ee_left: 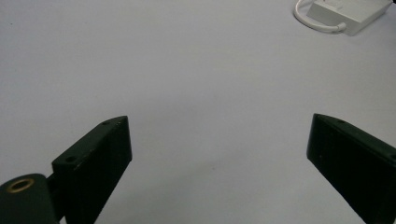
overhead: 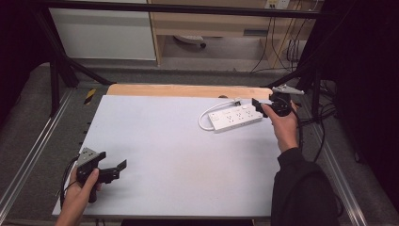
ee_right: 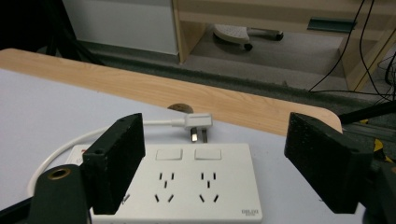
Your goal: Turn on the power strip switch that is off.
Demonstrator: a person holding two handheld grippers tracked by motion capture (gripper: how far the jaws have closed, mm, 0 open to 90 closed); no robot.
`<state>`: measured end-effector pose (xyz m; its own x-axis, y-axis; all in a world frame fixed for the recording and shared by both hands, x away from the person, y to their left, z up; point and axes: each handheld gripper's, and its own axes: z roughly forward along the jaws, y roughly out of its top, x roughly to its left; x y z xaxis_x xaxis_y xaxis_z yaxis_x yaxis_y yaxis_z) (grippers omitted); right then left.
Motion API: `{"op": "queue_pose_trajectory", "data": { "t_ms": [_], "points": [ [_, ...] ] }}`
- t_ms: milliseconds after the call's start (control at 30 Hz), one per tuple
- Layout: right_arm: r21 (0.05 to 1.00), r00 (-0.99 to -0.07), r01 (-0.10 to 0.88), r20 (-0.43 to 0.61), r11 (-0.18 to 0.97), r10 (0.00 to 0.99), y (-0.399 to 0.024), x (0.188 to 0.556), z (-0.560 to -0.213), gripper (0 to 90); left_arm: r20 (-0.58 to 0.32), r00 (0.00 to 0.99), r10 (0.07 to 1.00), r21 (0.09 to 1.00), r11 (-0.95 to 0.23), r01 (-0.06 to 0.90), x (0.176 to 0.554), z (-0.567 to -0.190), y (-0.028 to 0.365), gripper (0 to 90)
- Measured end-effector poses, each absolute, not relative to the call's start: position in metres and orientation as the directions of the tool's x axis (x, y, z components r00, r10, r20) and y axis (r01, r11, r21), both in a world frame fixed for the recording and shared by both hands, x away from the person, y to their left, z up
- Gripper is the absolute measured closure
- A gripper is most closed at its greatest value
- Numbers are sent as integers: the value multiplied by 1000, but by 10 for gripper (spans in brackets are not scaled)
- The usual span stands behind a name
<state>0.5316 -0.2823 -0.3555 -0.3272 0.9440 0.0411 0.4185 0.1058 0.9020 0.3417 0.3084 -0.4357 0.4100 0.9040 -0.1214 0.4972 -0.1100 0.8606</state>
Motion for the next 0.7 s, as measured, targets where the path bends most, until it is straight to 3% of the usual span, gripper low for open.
{"op": "queue_pose_trajectory", "data": {
  "t_ms": [700],
  "points": [
    [895, -282, 440, 60, 74, 958, -280, 566, -374, 368, -123, 413, 902, 859, -112, 500, 341, -436, 309, 65]
  ]
}}
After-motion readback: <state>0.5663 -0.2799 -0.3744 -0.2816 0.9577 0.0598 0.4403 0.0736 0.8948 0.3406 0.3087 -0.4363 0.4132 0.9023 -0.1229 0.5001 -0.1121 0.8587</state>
